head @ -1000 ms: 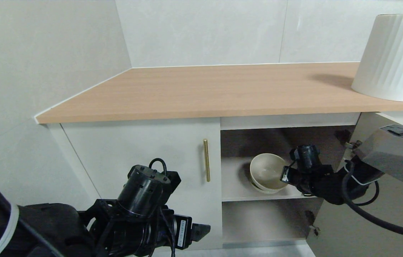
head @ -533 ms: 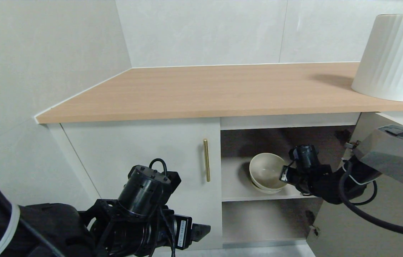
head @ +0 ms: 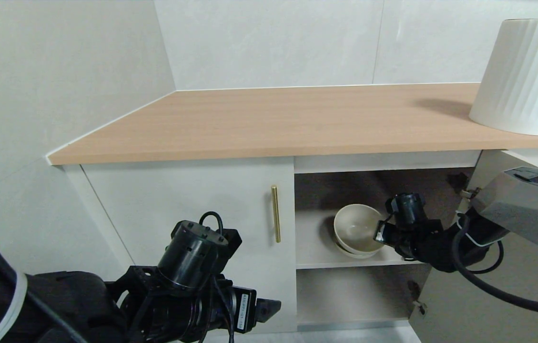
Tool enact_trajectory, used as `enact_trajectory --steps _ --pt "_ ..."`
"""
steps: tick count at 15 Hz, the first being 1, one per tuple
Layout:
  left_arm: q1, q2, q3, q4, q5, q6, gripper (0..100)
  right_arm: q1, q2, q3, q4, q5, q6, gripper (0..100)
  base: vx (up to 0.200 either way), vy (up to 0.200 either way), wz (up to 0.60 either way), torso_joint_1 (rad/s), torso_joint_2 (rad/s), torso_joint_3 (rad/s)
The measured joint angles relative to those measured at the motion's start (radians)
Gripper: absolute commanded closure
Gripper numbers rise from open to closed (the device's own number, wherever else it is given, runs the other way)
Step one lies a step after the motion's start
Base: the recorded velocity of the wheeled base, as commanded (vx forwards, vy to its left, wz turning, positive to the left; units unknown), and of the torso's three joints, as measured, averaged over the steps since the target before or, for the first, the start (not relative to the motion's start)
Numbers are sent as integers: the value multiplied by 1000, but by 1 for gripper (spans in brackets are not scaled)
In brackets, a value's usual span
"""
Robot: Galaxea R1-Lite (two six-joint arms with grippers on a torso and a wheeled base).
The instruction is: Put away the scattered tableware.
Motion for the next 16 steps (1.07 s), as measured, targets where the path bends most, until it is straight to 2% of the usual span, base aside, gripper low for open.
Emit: enact_trajectory --steps 10,13,16 --pt "0 -2 0 0 4 0 0 0 -1 4 0 0 0 0 0 0 0 0 0 0" --pt "11 -14 -8 -1 52 2 0 0 -23 16 7 1 -2 0 0 0 0 0 0 0" --pt "25 -54 -4 2 105 39 0 1 -117 83 13 22 -44 0 0 0 0 0 0 0"
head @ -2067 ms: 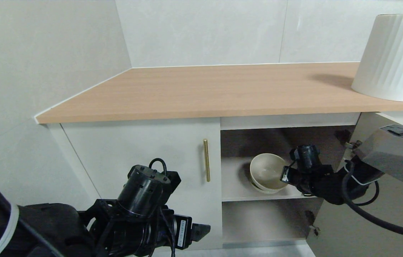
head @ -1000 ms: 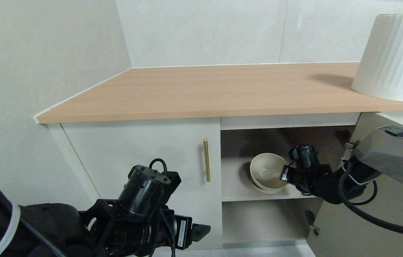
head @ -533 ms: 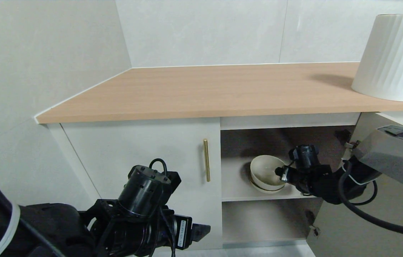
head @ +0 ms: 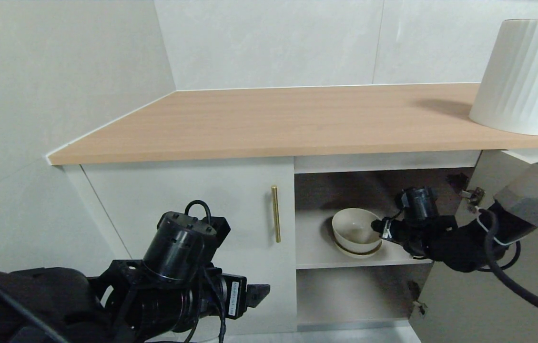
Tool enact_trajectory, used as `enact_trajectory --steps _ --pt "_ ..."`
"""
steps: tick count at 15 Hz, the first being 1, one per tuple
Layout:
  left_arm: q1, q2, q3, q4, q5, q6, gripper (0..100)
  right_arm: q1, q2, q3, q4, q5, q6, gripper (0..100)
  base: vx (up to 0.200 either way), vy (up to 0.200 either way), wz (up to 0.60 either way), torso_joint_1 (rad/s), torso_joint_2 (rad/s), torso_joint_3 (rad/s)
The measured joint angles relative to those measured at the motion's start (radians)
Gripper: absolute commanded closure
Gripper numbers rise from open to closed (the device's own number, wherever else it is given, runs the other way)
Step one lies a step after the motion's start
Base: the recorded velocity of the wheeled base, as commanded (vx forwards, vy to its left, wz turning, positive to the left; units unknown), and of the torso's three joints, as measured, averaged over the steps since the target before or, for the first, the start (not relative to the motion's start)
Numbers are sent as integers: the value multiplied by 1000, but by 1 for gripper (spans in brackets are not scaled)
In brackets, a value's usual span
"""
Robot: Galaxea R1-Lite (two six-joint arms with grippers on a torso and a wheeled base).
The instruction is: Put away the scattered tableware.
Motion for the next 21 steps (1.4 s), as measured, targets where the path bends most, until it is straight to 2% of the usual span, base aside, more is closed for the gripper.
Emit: enact_trajectory --steps 2,4,7,9,11,13,15,21 --pt "19 -59 2 17 24 19 0 31 -95 76 15 25 -29 0 0 0 0 0 0 0" --pt "34 -144 3 60 35 32 0 101 -195 171 57 36 -44 0 0 0 0 0 0 0" --pt "108 -272 33 107 39 51 0 149 -337 282 88 44 -48 0 0 0 0 0 0 0" --pt "188 -333 72 122 40 86 0 161 -443 319 194 52 -50 0 0 0 0 0 0 0" --pt "225 -370 96 134 40 97 0 190 -581 327 405 91 -51 0 0 0 0 0 0 0" --pt "234 -387 103 134 38 97 0 238 -710 311 609 185 -53 0 0 0 0 0 0 0" --pt "235 -393 106 135 38 98 0 300 -789 299 716 234 -56 0 0 0 0 0 0 0" --pt "207 -398 111 165 37 119 0 326 -834 294 719 194 -57 0 0 0 0 0 0 0"
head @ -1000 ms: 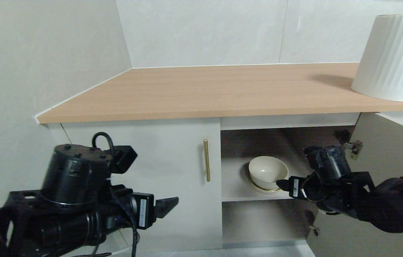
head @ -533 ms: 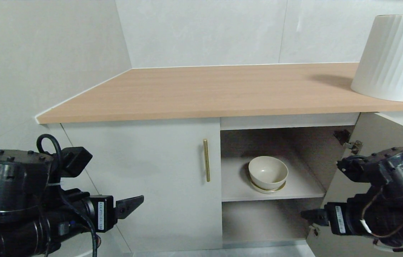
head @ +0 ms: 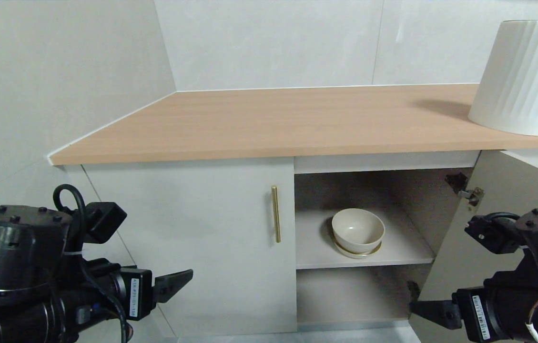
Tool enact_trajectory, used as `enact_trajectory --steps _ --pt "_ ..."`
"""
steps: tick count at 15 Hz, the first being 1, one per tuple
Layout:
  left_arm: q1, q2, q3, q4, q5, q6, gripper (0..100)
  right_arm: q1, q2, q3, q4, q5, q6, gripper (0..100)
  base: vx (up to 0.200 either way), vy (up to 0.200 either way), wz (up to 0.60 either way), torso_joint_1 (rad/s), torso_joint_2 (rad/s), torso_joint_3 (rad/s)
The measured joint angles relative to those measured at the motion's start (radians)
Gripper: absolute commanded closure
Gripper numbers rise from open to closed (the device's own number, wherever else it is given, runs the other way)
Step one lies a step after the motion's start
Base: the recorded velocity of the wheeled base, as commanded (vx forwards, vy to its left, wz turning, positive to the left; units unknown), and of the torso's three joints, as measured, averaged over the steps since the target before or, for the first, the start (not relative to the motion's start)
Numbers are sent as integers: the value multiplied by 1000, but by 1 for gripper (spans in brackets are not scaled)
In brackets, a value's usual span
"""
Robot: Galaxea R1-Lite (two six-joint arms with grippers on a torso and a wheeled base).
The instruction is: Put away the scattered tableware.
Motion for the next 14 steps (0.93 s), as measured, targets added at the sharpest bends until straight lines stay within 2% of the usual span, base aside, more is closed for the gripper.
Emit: enact_trajectory --steps 1,14 --pt "-3 -1 0 1 0 0 0 0 -1 0 0 -11 0 0 0 0 0 0 0 0" --pt "-19 10 11 1 0 1 0 1 -5 2 0 -19 -2 0 -200 0 0 3 3 2"
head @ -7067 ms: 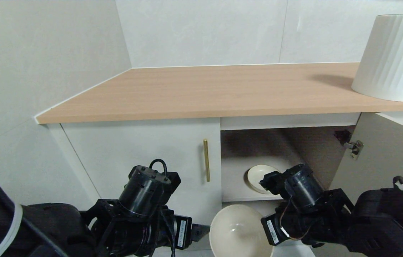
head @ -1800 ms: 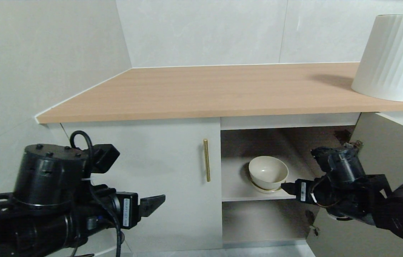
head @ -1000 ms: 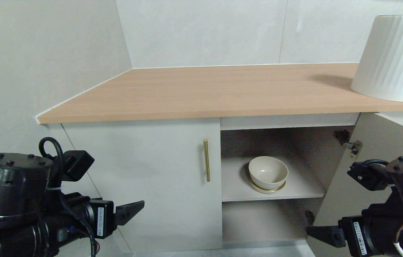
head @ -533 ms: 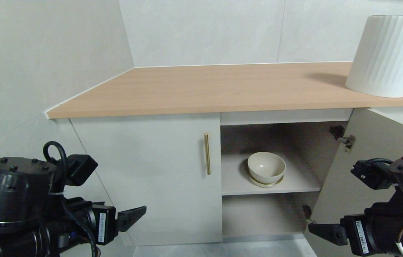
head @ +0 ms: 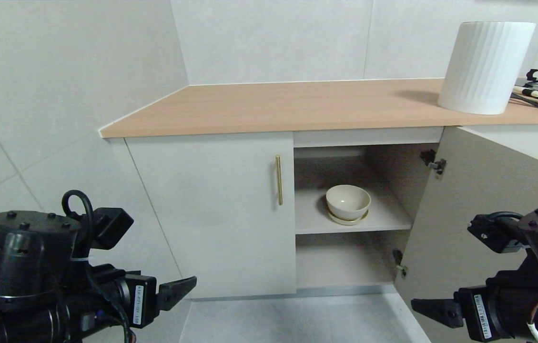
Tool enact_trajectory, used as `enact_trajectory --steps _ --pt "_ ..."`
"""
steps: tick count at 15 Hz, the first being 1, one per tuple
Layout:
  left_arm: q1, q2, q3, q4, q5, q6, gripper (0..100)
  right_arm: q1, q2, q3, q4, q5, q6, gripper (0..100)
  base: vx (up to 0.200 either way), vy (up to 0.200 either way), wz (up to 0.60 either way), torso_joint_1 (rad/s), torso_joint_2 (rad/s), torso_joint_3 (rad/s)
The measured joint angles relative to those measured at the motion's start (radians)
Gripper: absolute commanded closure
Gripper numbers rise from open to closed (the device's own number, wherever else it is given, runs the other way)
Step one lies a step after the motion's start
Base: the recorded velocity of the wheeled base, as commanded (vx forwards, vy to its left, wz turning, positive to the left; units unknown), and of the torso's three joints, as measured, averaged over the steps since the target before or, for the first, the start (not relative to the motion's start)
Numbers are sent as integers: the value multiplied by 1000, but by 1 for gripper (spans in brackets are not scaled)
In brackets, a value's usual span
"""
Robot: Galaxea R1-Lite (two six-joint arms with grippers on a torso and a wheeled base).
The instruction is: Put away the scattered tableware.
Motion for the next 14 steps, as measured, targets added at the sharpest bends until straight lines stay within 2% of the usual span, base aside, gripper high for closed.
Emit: enact_trajectory --steps 1,6,14 --pt "-1 0 1 0 0 0 0 0 0 0 0 0 0 0 -200 0 0 7 2 2" --pt "-2 -1 4 -1 0 17 0 0 3 0 0 2 0 0 0 0 0 0 0 0" --pt "-2 -3 7 -1 -1 18 0 0 7 2 0 2 0 0 0 0 0 0 0 0"
